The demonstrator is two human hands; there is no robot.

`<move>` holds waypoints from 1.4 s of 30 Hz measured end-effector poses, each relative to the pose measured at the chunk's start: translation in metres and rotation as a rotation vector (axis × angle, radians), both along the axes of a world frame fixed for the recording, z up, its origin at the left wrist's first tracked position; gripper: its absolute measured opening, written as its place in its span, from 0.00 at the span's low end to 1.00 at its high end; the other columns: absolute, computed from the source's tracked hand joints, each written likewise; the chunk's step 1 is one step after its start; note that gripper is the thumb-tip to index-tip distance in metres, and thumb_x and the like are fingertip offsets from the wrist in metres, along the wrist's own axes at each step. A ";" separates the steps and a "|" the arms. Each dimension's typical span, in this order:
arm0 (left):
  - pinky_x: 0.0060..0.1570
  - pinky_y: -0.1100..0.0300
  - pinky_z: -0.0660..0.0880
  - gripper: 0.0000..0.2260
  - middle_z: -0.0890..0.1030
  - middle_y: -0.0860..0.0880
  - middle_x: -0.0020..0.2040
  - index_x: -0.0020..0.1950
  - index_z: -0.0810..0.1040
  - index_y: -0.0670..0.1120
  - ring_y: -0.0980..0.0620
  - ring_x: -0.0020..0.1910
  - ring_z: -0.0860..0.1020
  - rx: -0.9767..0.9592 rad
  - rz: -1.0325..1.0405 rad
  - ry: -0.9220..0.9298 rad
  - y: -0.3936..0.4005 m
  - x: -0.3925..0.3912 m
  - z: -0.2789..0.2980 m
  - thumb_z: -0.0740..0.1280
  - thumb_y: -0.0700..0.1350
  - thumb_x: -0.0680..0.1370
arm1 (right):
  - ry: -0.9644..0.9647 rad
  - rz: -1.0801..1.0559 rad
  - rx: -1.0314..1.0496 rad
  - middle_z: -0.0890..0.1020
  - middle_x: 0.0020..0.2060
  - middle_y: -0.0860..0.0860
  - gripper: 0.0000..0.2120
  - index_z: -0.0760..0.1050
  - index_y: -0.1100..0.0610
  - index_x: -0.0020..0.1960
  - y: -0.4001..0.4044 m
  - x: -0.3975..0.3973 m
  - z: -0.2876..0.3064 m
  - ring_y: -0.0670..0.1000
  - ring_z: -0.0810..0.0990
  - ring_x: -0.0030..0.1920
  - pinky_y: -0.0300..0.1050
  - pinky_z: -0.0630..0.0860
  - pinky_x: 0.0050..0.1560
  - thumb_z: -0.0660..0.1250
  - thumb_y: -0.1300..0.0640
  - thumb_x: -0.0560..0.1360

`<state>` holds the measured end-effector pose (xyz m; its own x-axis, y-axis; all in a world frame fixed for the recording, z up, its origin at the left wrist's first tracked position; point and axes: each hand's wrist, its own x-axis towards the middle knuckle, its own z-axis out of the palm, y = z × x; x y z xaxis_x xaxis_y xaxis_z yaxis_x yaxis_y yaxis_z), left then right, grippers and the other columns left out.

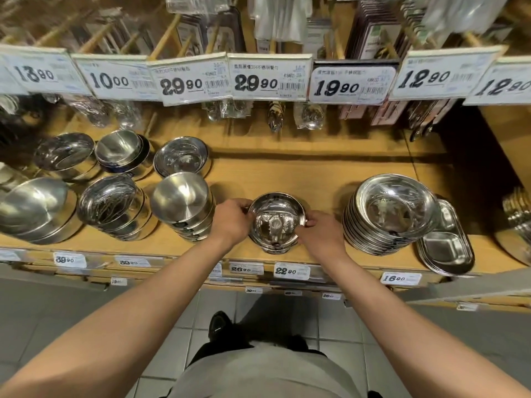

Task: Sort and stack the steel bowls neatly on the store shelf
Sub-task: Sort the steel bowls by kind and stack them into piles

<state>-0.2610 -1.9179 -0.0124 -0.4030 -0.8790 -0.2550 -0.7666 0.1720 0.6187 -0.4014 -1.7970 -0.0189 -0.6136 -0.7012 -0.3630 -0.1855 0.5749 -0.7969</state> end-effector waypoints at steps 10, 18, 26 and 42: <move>0.40 0.64 0.78 0.15 0.87 0.56 0.42 0.42 0.87 0.62 0.57 0.39 0.82 -0.019 0.109 0.357 0.005 0.012 0.059 0.69 0.41 0.76 | -0.126 0.013 -0.283 0.84 0.45 0.39 0.14 0.78 0.36 0.43 0.007 -0.007 0.043 0.50 0.84 0.55 0.55 0.81 0.59 0.73 0.57 0.75; 0.41 0.61 0.77 0.11 0.86 0.53 0.42 0.56 0.87 0.52 0.57 0.38 0.80 0.211 0.251 0.626 0.006 0.074 0.114 0.72 0.42 0.75 | -0.278 0.172 -0.410 0.87 0.42 0.42 0.16 0.85 0.40 0.44 -0.007 0.029 0.095 0.45 0.86 0.46 0.34 0.80 0.38 0.71 0.62 0.78; 0.44 0.53 0.77 0.07 0.86 0.39 0.51 0.52 0.87 0.49 0.48 0.42 0.81 0.217 0.314 0.716 -0.027 0.189 0.121 0.73 0.40 0.75 | -0.379 0.182 -0.373 0.88 0.39 0.52 0.08 0.83 0.57 0.56 -0.072 0.120 0.116 0.45 0.85 0.32 0.37 0.80 0.30 0.71 0.63 0.78; 0.52 0.33 0.80 0.05 0.85 0.34 0.49 0.45 0.86 0.39 0.31 0.54 0.82 0.308 0.269 0.606 -0.195 0.308 0.048 0.71 0.39 0.77 | -0.172 -0.041 -0.202 0.87 0.53 0.53 0.14 0.83 0.54 0.60 -0.202 0.274 0.059 0.57 0.85 0.54 0.63 0.79 0.62 0.71 0.53 0.76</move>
